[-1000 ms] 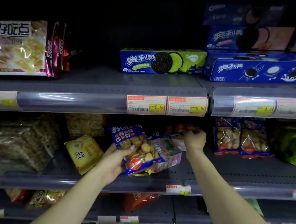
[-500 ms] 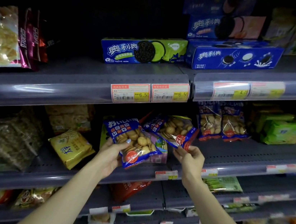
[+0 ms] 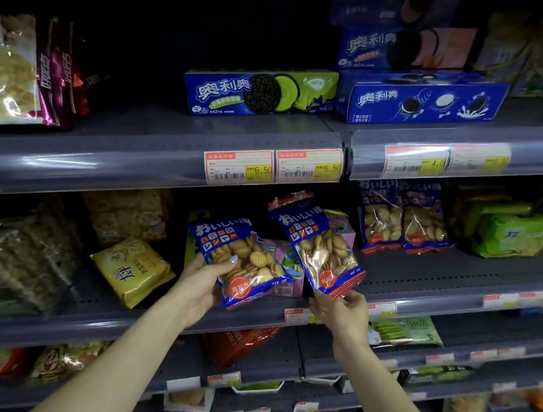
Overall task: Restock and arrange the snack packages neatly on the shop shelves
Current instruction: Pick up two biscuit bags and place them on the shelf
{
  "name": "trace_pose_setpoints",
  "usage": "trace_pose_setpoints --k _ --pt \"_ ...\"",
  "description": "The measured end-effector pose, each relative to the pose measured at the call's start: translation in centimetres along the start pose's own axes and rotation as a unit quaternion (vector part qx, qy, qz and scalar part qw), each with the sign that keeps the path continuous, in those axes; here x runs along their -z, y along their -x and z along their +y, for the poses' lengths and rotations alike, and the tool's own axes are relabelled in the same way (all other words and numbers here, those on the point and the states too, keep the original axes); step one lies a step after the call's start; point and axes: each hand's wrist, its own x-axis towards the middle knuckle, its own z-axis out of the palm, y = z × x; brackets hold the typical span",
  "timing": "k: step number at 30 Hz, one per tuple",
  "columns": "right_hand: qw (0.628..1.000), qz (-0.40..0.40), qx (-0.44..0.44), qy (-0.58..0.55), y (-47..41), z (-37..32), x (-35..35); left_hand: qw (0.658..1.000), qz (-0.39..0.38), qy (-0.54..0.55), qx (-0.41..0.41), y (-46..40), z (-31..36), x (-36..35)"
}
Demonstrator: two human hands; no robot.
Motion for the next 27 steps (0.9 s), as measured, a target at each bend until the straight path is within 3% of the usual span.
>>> trace_pose_setpoints --k 6,17,27 --pt "0.999 -0.002 0.006 0.048 -0.5 -0.4 0.7 1.000 0.003 -0.003 -0.003 -0.1 -0.1 -0.2" --pt "0.997 0.065 0.032 -0.004 -2.1 -1.7 0.2 1.000 0.000 -0.017 -0.008 0.0 -0.1 -0.2" --pt "1.000 0.001 0.020 0.017 -2.9 -3.0 0.5 1.000 -0.004 -0.013 -0.004 -0.3 -0.1 -0.1"
